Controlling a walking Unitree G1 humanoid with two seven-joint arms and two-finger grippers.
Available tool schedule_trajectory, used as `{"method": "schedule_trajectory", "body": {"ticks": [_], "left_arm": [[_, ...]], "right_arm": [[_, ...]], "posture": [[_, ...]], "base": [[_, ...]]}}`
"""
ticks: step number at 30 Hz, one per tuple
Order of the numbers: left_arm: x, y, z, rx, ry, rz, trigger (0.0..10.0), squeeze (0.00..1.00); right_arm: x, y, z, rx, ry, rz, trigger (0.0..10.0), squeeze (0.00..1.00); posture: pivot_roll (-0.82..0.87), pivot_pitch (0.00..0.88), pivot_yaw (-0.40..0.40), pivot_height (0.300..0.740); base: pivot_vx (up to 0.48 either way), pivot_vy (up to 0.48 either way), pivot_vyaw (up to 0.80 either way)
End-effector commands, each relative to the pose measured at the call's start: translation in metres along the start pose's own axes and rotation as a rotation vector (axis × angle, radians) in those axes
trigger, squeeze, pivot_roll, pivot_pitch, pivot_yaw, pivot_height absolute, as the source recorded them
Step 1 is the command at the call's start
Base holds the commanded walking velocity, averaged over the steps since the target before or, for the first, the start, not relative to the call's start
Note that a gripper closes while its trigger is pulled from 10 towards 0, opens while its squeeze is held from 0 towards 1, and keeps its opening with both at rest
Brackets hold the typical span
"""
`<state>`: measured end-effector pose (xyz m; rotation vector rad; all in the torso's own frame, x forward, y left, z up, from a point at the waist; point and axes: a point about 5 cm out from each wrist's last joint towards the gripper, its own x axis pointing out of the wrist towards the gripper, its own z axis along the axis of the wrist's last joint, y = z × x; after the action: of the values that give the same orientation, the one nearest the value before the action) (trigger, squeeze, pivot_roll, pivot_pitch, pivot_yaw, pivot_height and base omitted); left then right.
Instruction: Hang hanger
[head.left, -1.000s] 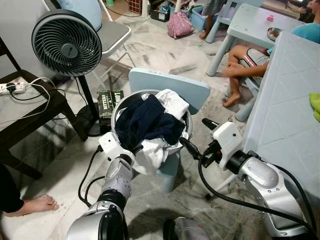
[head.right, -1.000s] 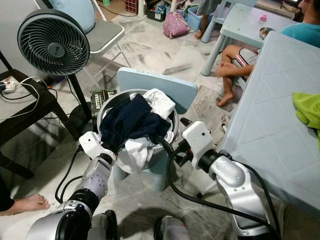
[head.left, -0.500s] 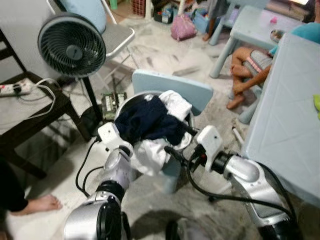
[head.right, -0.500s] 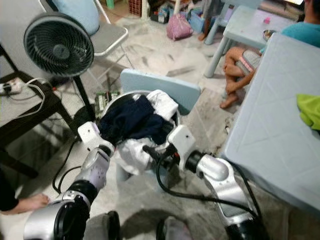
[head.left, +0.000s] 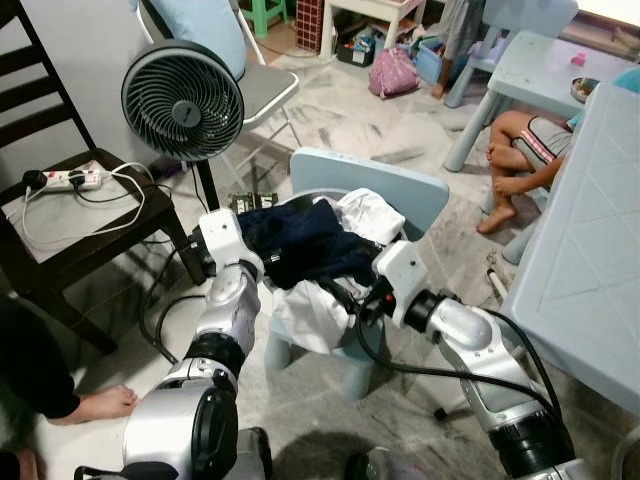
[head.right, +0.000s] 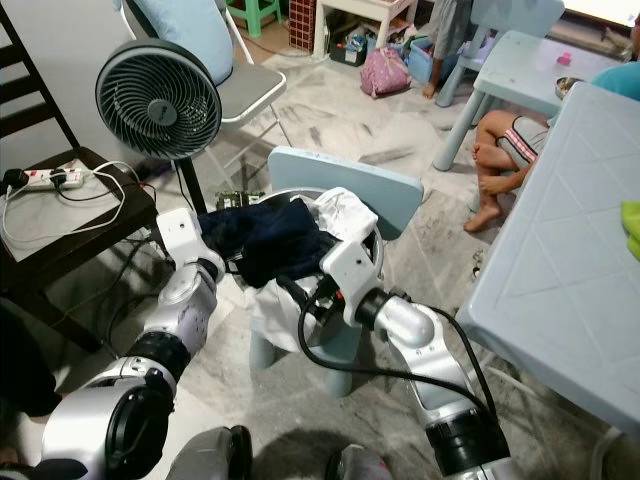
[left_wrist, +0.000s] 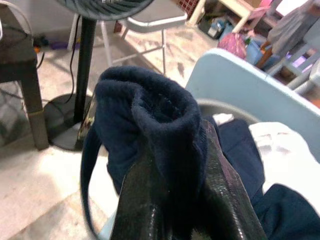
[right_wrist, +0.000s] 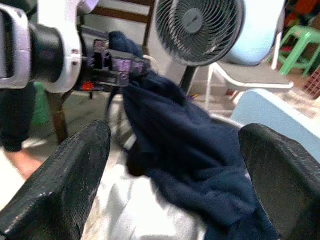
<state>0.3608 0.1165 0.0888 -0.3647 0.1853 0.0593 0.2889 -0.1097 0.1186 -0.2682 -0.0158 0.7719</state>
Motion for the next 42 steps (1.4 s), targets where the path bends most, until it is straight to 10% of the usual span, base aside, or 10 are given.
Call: {"method": "schedule_trajectory", "body": {"ticks": [1,5,6,7,8,9,10,26,28,42], "left_arm": [[-0.001,-0.001,0.008,-0.003,-0.055,-0.024,0.0,0.00],[-0.001,0.002,0.012,0.126,-0.053,0.049,0.0,0.00],[0.000,0.001,0.016,0.113,-0.062,0.053,4.1,0.00],[0.000,-0.001,0.026,0.059,-0.106,0.042,2.0,0.00],[-0.001,-0.003,0.032,0.050,-0.129,0.017,2.7,0.00],[-0.002,-0.004,0.036,0.046,-0.144,-0.006,4.7,0.00],[-0.004,-0.003,0.040,0.047,-0.166,-0.049,10.0,0.00],[-0.053,0.033,0.039,0.388,-0.264,0.021,10.0,0.00],[-0.058,0.025,0.036,0.289,-0.254,-0.134,10.0,0.00],[-0.078,0.032,0.034,0.365,-0.199,-0.017,10.0,0.00]], "right_arm": [[0.002,-0.006,0.001,-0.012,-0.006,-0.041,10.0,0.00],[0.004,-0.013,0.003,-0.021,-0.028,-0.124,10.0,0.00],[0.003,-0.016,0.002,-0.010,-0.029,-0.158,10.0,0.00],[-0.002,-0.021,-0.003,0.022,-0.028,-0.237,10.0,0.00],[-0.005,-0.024,-0.007,0.048,-0.021,-0.282,10.0,0.00],[-0.008,-0.026,-0.010,0.066,-0.015,-0.318,10.0,0.00],[-0.011,-0.027,-0.015,0.083,-0.004,-0.366,10.0,0.00],[-0.022,-0.033,-0.035,0.164,0.046,-0.602,10.0,0.00],[-0.024,-0.031,-0.037,0.204,0.047,-0.616,10.0,0.00],[-0.037,-0.045,-0.027,0.208,-0.027,-0.756,10.0,0.00]], "posture": [[-0.01,0.076,0.011,0.740],[0.00,0.056,0.009,0.740],[0.00,0.052,0.011,0.740],[0.00,0.038,0.009,0.740],[0.00,0.030,0.010,0.740],[0.00,0.024,0.009,0.740],[0.01,0.008,0.012,0.740],[0.03,0.000,0.009,0.740],[0.03,0.000,0.005,0.740],[0.02,0.000,0.030,0.740]], "base": [[0.000,0.000,0.00],[0.000,0.000,0.00],[0.000,0.000,0.00],[0.000,0.000,0.00],[0.000,0.000,0.00],[0.000,0.000,0.00],[0.000,0.000,0.00],[0.000,0.000,0.00],[0.000,0.000,0.00],[0.000,0.000,0.00]]}}
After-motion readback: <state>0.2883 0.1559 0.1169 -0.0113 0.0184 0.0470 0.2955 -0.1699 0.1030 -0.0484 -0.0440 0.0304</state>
